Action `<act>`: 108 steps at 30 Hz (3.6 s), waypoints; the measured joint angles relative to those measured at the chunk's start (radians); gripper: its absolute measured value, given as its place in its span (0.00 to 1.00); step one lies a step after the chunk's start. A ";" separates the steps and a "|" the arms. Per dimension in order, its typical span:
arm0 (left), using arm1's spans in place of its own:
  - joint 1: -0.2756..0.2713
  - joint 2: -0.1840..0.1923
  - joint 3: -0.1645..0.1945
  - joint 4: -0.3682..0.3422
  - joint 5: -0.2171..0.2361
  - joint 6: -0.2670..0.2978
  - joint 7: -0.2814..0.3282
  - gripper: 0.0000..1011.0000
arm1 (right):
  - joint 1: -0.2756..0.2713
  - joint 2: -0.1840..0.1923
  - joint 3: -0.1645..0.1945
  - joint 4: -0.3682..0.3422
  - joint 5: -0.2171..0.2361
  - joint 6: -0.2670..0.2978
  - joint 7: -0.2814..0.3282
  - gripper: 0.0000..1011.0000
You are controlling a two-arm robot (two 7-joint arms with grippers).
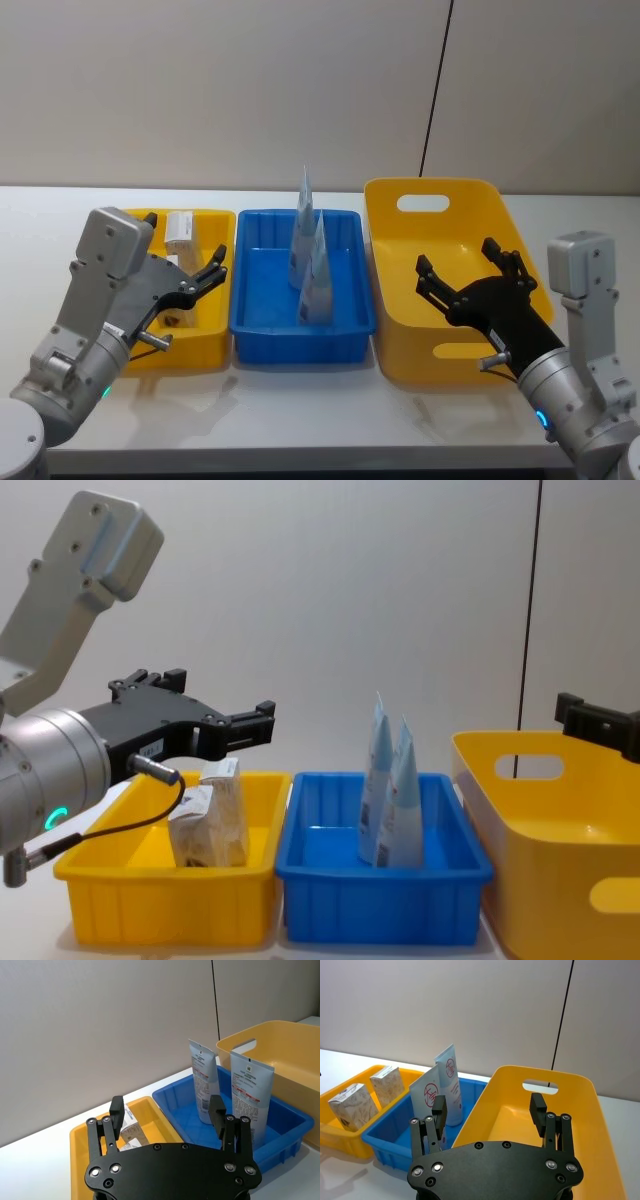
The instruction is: Bimanual collaborative sorting of washing and personal care products
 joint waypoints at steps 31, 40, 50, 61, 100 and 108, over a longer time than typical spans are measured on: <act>0.000 0.000 0.000 0.000 0.000 0.000 0.000 0.99 | 0.000 0.000 0.000 0.000 0.000 0.000 0.000 0.99; 0.000 0.000 0.000 0.000 0.000 0.000 0.000 0.99 | 0.000 0.000 0.000 0.000 0.000 0.000 0.000 0.99; 0.000 0.000 0.000 0.000 0.000 0.000 0.000 0.99 | 0.000 0.000 0.000 0.000 0.000 0.000 0.000 0.99; 0.000 0.000 0.000 0.000 0.000 0.000 0.000 0.99 | 0.000 0.000 0.000 0.000 0.000 0.000 0.000 0.99; 0.089 -0.109 -0.111 -0.132 -0.156 0.402 0.117 0.99 | 0.000 0.000 0.000 0.000 0.000 0.000 0.000 0.99; 0.076 -0.135 -0.115 -0.135 -0.159 0.473 0.144 0.99 | 0.000 0.000 0.000 0.000 0.000 0.000 0.000 0.99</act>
